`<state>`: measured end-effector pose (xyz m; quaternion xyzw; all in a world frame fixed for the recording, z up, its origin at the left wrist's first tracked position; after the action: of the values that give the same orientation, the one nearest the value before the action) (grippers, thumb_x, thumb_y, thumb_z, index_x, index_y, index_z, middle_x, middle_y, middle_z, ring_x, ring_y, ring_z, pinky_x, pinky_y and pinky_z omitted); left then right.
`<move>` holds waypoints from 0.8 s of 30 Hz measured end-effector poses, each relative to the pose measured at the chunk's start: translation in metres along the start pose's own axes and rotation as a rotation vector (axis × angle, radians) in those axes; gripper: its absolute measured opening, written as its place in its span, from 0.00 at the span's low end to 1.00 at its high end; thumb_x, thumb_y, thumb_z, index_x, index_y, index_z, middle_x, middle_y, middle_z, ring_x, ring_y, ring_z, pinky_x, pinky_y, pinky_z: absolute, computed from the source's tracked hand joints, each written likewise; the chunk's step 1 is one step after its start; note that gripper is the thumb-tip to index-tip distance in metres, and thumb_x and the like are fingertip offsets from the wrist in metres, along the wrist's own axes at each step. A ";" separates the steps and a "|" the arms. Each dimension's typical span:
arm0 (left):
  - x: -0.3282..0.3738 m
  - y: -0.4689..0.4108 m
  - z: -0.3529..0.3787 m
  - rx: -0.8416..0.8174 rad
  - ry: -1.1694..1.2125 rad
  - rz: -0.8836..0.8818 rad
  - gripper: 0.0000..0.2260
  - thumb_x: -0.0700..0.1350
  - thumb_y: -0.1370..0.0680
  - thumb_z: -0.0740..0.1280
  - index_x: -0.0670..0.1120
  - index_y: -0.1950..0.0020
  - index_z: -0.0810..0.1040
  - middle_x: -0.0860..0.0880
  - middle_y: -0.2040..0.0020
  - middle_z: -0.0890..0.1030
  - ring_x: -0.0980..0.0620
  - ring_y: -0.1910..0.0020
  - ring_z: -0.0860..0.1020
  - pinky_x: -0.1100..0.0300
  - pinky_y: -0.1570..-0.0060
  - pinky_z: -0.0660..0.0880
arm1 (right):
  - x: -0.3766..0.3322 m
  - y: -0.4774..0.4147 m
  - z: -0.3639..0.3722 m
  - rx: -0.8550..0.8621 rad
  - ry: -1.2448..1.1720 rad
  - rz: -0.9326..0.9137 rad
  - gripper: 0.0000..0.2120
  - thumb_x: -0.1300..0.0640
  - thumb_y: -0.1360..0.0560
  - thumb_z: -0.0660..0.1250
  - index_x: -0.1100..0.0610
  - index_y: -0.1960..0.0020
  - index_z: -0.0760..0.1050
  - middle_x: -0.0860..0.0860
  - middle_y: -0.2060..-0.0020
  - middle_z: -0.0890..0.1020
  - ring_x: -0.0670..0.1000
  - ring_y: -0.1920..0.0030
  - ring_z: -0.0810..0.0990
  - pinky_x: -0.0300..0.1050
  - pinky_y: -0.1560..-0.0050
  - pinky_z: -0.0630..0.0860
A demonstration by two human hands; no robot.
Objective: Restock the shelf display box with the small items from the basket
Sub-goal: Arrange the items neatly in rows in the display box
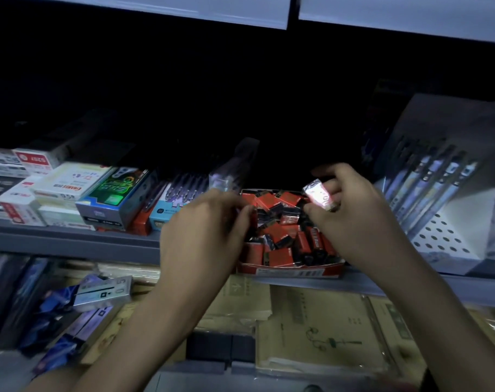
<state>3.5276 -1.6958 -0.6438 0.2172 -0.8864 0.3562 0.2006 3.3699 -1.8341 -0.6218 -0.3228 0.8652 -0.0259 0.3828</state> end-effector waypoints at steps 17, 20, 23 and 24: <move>-0.006 0.021 0.001 -0.081 0.120 0.082 0.12 0.57 0.18 0.61 0.57 0.41 0.82 0.57 0.56 0.76 0.57 0.61 0.77 0.56 0.67 0.74 | -0.035 0.000 0.013 0.167 -0.053 -0.128 0.07 0.57 0.29 0.79 0.50 0.53 0.84 0.42 0.60 0.82 0.39 0.64 0.83 0.30 0.62 0.78; -0.014 0.018 0.001 -0.068 0.121 -0.013 0.11 0.57 0.19 0.61 0.59 0.43 0.82 0.59 0.60 0.78 0.58 0.64 0.76 0.58 0.68 0.71 | -0.039 -0.005 0.028 0.130 -0.100 -0.169 0.09 0.62 0.27 0.77 0.54 0.47 0.86 0.45 0.50 0.81 0.39 0.57 0.84 0.31 0.55 0.81; -0.024 0.015 0.003 -0.085 0.176 -0.107 0.10 0.58 0.19 0.62 0.61 0.44 0.82 0.62 0.62 0.79 0.60 0.64 0.77 0.60 0.68 0.71 | -0.042 -0.011 0.040 0.097 -0.055 -0.199 0.11 0.63 0.26 0.75 0.54 0.45 0.86 0.47 0.48 0.82 0.41 0.55 0.85 0.35 0.50 0.82; -0.026 0.015 0.004 -0.086 0.180 -0.123 0.09 0.57 0.19 0.63 0.61 0.44 0.82 0.62 0.62 0.79 0.60 0.64 0.77 0.60 0.68 0.71 | -0.044 -0.012 0.043 0.100 -0.018 -0.221 0.11 0.62 0.27 0.77 0.54 0.45 0.86 0.47 0.49 0.82 0.42 0.56 0.85 0.38 0.51 0.83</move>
<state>3.5409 -1.6830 -0.6679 0.2294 -0.8642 0.3229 0.3102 3.4278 -1.8094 -0.6203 -0.3968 0.8185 -0.1082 0.4012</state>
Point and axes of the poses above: each hand's wrist, its own y-axis away from the middle knuckle, its own z-axis out of the palm, x = y × z, the point moved 9 cm from there along -y, towards the middle knuckle
